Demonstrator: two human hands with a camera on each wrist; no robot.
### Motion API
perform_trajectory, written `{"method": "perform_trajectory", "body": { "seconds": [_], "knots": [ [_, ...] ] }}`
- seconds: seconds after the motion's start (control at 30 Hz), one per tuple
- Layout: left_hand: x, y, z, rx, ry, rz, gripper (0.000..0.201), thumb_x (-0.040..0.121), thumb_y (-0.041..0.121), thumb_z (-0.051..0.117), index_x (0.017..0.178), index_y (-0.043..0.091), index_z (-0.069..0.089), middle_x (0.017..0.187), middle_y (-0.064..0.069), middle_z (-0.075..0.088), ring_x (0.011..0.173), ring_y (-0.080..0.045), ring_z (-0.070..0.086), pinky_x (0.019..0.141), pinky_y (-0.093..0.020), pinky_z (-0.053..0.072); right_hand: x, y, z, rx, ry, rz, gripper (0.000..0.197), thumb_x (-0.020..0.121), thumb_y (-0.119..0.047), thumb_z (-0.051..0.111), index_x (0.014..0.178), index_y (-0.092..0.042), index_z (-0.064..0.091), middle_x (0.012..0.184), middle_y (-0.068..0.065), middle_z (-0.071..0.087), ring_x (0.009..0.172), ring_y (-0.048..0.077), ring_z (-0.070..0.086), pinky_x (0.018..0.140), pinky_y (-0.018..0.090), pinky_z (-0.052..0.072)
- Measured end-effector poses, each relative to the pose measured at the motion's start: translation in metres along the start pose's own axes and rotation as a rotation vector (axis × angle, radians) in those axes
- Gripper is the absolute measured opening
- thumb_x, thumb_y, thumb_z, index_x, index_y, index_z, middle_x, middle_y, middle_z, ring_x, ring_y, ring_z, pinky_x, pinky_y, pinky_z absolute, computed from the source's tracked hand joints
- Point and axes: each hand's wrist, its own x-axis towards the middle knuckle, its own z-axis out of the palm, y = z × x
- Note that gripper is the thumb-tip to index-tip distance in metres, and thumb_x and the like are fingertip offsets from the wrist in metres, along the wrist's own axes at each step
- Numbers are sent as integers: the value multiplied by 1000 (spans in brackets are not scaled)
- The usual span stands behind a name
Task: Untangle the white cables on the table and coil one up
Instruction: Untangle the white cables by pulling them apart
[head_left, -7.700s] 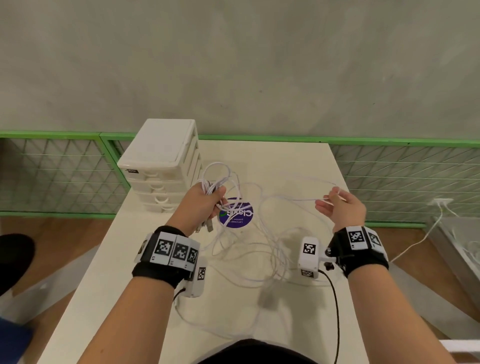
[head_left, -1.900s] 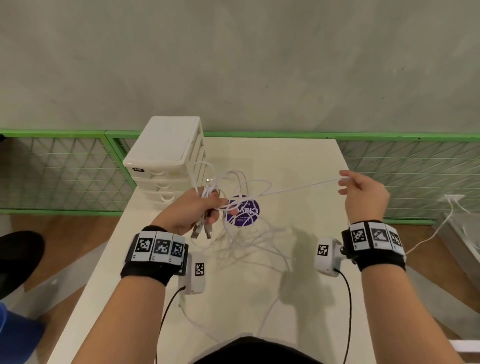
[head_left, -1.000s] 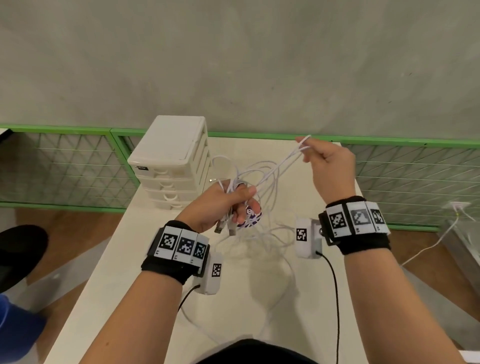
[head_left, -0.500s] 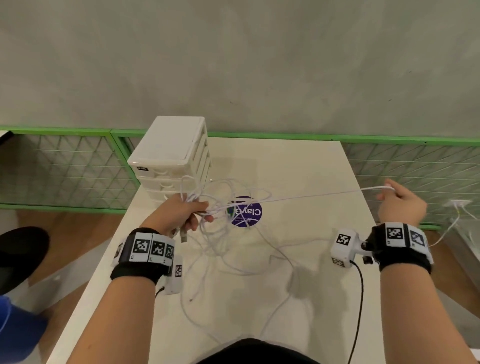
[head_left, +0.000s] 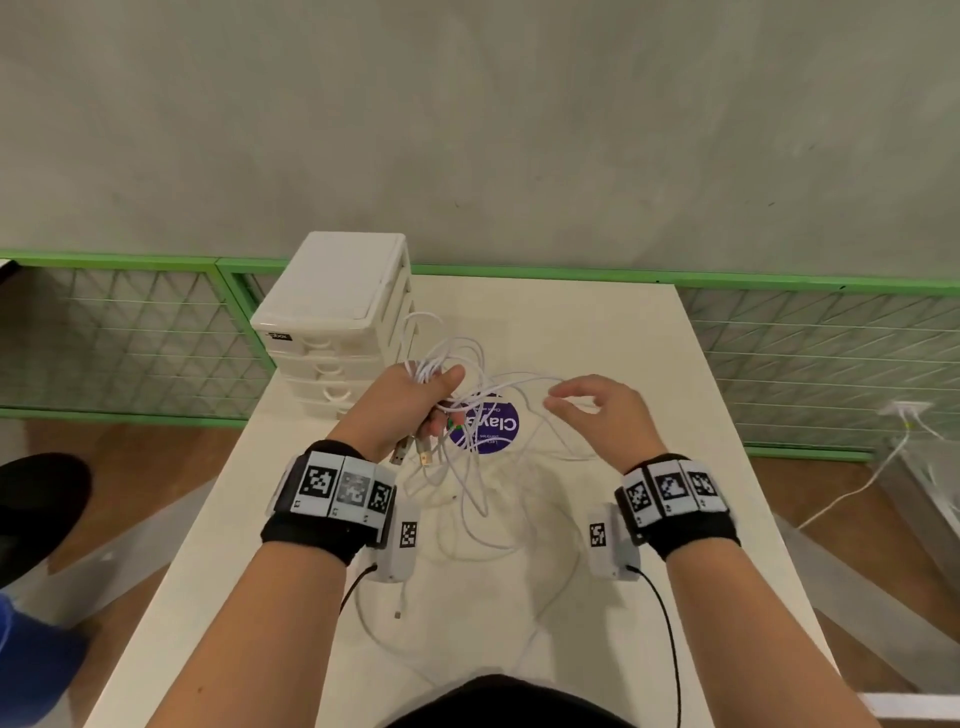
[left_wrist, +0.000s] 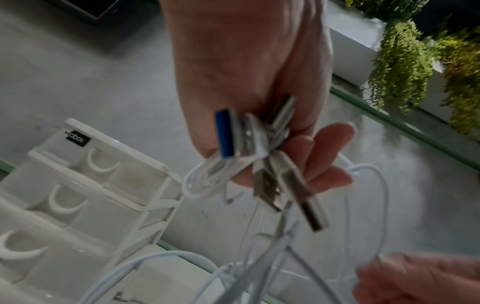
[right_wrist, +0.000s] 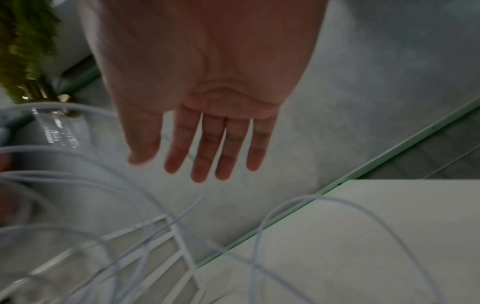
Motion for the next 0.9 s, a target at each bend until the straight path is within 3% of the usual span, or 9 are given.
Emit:
{"method": "perform_trajectory", "body": {
  "seconds": [0.1,0.17,0.23,0.37,0.47,0.63,0.77,0.83,0.9],
  "knots": [
    [0,2,4,-26,-8,8,38,97,34,54,67,10,61,65,-11,68,39,-10,46,43,-23,37,-3,-20,17,175,44,-51,2,83,-28,69,84,-28,71,85,-14,70,79,-3,60,77,15,44],
    [-1,2,6,-12,-25,-3,39,96,35,54,67,11,63,66,-13,68,41,-11,46,42,-22,36,-2,-29,22,177,100,-149,7,86,-21,66,89,-23,72,91,-11,69,85,-2,59,82,16,43],
    [-2,2,8,-2,-44,-10,37,97,36,54,70,11,65,62,-9,67,41,-12,47,40,-21,35,-1,-36,28,115,55,-267,16,87,-13,64,99,-18,72,101,-7,66,98,1,57,90,14,40],
    [-2,0,7,4,-131,-28,36,96,36,56,75,9,69,66,-17,66,44,-17,47,40,-23,36,3,-49,22,122,-48,-232,16,87,-5,60,92,-14,72,89,-5,67,86,2,61,80,14,44],
    [-3,-6,2,-31,-201,-43,30,97,28,54,79,8,67,73,-12,71,41,-11,46,38,-18,36,16,-49,-7,-3,73,-255,13,90,-12,59,90,-11,72,85,-4,63,80,9,57,78,11,41],
    [-2,-14,1,-33,-236,-70,22,97,30,55,84,16,66,90,-13,75,47,-14,49,46,-25,35,29,-32,-46,-22,420,-161,17,90,-5,54,87,-9,71,90,2,65,81,12,54,72,6,36],
    [6,-13,-2,18,-232,-84,31,93,37,57,86,12,72,91,-15,74,56,-21,50,49,-27,38,21,-15,-48,-70,554,-91,19,91,-4,51,90,-7,70,95,8,66,87,16,56,76,15,34],
    [9,-13,-4,45,-185,-75,35,93,37,58,79,9,74,80,-18,73,52,-22,49,50,-30,39,17,-4,-44,-118,466,-21,21,92,-5,49,93,-10,70,96,7,67,90,20,57,77,20,35],
    [10,-12,0,18,-126,-27,36,96,31,55,75,4,69,66,-12,70,46,-17,49,50,-30,39,12,3,-35,-127,259,20,24,93,-5,47,98,-13,69,96,4,67,93,21,59,79,23,38]
  ]
}}
